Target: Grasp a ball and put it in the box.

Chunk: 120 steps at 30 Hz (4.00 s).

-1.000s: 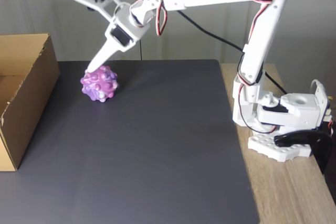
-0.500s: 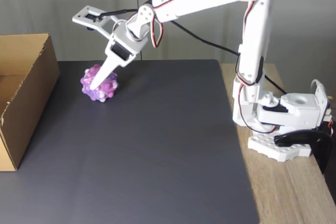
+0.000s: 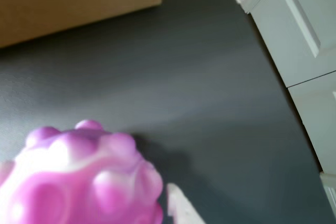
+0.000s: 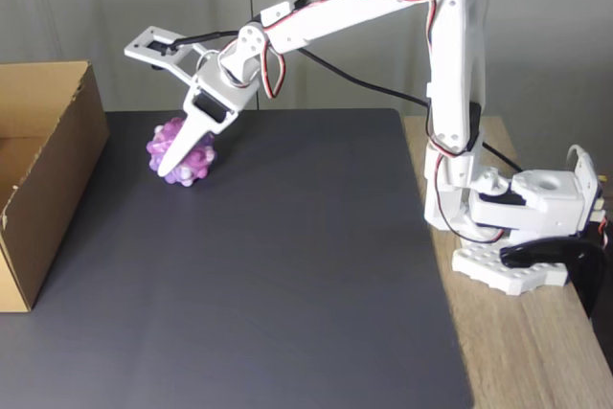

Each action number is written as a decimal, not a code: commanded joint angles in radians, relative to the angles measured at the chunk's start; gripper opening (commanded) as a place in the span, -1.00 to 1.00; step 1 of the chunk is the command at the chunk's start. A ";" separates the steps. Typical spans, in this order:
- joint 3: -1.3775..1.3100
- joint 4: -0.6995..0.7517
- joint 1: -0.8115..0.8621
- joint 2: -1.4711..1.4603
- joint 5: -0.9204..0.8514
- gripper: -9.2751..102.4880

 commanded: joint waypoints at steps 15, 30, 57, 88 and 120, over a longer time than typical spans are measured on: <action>-0.072 -0.040 -0.028 -0.061 0.026 -0.12; -0.094 -0.038 -0.051 -0.071 0.041 -0.49; -0.230 0.163 -0.080 0.241 -0.002 -0.58; -1.401 0.284 -0.416 -0.331 0.002 -0.56; -1.801 0.176 -0.310 -0.904 0.021 -0.47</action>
